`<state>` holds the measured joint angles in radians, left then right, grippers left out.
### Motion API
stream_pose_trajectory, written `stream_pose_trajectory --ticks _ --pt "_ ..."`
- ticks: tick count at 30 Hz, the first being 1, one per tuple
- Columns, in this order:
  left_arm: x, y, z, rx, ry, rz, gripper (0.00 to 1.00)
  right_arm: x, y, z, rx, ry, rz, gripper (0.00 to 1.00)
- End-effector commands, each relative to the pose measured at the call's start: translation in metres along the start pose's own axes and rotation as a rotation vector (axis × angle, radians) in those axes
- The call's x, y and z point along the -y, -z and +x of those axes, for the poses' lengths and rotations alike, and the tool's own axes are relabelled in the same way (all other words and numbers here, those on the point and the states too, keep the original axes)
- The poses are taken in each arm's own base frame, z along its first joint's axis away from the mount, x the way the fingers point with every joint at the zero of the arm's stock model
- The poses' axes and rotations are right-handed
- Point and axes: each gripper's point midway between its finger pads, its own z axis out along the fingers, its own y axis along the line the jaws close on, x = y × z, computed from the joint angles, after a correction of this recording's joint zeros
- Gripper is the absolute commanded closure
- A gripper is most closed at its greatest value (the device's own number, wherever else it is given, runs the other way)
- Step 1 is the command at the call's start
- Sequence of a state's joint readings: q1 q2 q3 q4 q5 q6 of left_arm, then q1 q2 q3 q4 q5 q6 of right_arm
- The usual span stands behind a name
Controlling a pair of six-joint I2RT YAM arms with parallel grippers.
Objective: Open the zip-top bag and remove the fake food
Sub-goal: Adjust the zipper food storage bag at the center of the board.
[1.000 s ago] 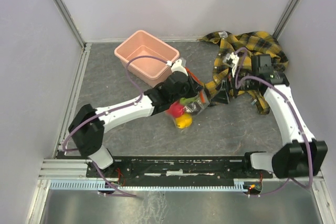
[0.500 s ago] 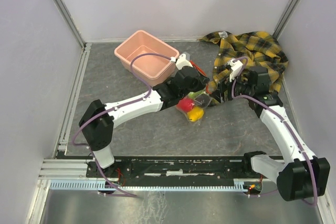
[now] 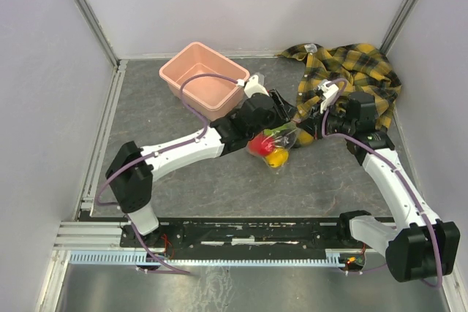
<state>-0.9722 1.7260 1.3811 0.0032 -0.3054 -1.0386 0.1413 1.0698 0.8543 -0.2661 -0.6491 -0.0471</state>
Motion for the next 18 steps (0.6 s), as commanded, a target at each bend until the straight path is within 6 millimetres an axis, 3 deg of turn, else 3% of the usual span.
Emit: stream_pose_trajectory --ticks 1,5,10,13,18 --pt "0.030 0.044 -0.038 0.092 -0.091 0.102 0.37 -0.026 0.014 -0.022 0.035 0.114 -0.159 0.98" --pt "0.024 0.086 -0.053 0.147 -0.355 0.185 0.21 -0.044 0.025 -0.015 0.011 0.143 -0.285 0.98" --pt "-0.019 0.128 -0.046 0.175 -0.645 0.233 0.14 -0.062 0.037 -0.011 -0.005 0.211 -0.401 0.98" --pt "-0.038 0.143 -0.043 0.179 -0.680 0.256 0.10 -0.071 0.043 -0.008 -0.018 0.244 -0.455 0.98" --pt "-0.047 0.151 -0.037 0.107 -0.611 0.367 0.06 -0.086 0.053 -0.004 -0.027 0.287 -0.563 0.98"
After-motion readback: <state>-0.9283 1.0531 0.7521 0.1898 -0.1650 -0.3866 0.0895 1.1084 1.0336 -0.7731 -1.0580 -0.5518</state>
